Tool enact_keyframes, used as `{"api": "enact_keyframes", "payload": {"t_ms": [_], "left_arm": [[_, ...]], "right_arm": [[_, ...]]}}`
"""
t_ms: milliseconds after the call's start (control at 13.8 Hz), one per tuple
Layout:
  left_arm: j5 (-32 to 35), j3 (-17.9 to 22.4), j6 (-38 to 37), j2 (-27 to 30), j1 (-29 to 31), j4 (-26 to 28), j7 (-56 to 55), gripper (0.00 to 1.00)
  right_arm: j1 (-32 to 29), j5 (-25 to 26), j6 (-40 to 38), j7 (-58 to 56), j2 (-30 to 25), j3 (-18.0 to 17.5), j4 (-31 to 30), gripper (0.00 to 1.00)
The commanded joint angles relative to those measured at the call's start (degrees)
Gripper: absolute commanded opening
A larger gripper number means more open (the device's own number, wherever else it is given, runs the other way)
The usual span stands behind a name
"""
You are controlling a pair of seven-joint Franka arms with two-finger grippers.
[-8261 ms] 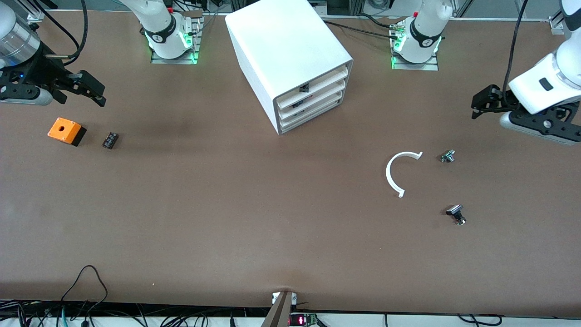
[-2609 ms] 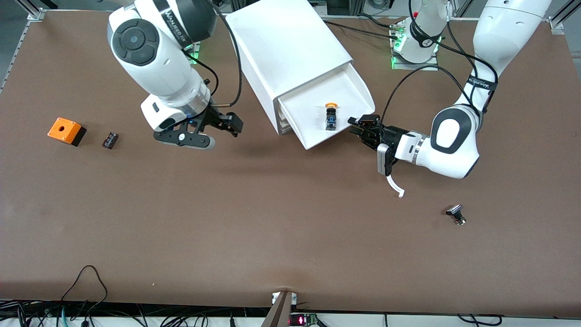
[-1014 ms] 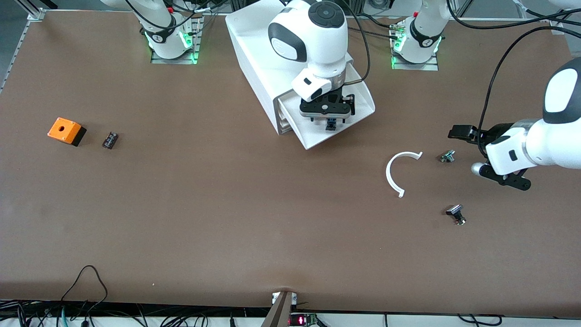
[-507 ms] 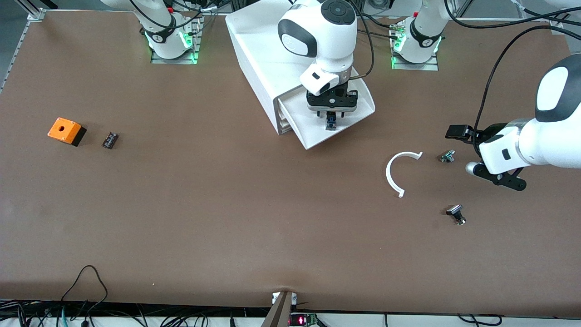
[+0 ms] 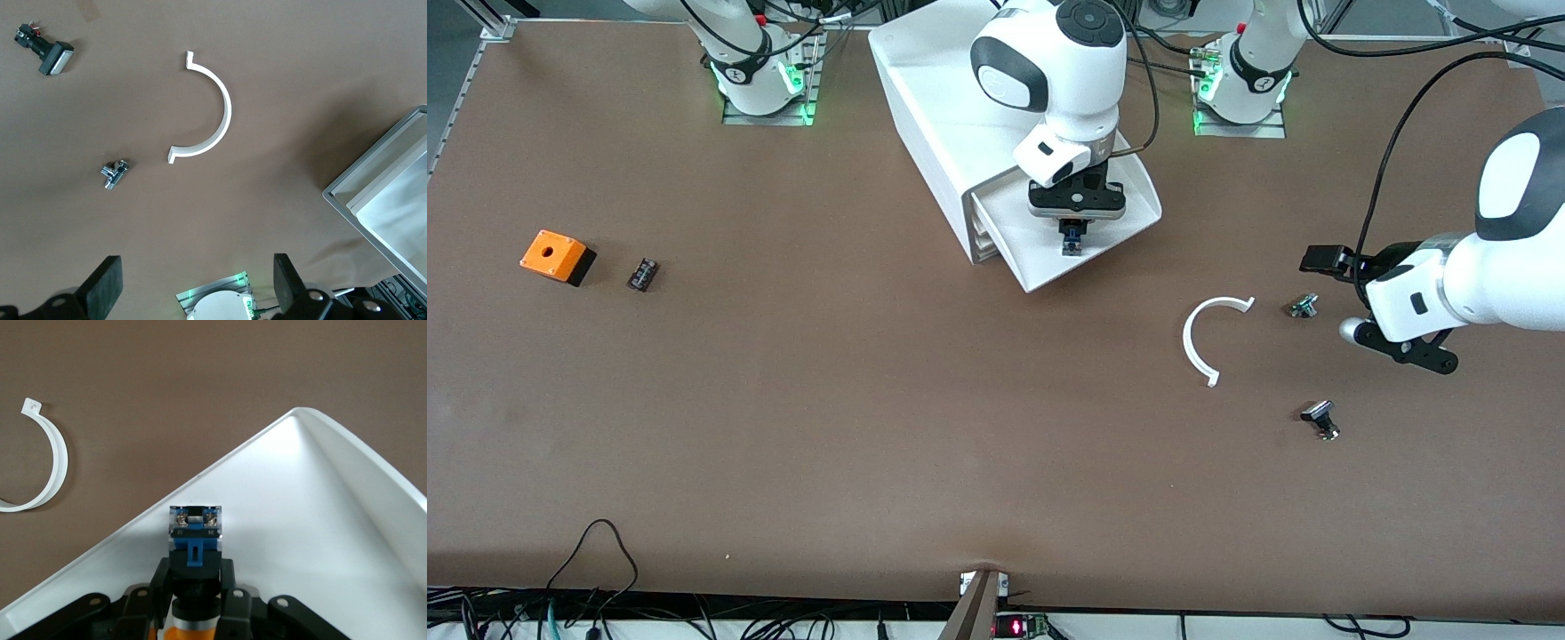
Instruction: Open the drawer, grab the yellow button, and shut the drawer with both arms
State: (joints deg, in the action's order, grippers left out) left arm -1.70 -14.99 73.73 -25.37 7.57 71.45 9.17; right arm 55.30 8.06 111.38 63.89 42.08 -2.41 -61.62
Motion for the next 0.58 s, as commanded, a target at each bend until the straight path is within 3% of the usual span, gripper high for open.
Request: {"api": "enact_keyframes", "payload": {"t_ms": [0, 217, 507], "left_arm": [[1.4, -0.4, -0.9, -0.9, -0.4, -1.9, -3.9, 0.99], [0.7, -0.6, 5.2, -0.8, -0.4, -0.4, -13.1, 0.98], [0.3, -2.8, 16.0, -0.7, -1.1, 7.3, -27.9, 0.98]], "right_arm": [[0.6, 1.1, -0.9, 0.7, 0.4, 0.7, 2.2, 0.00], [0.0, 0.9, -0.3, 2.1, -0.9, 2.5, 2.6, 0.00], [-5.7, -0.4, -1.5, 0.8, -4.3, 2.5, 5.0, 0.00]]}}
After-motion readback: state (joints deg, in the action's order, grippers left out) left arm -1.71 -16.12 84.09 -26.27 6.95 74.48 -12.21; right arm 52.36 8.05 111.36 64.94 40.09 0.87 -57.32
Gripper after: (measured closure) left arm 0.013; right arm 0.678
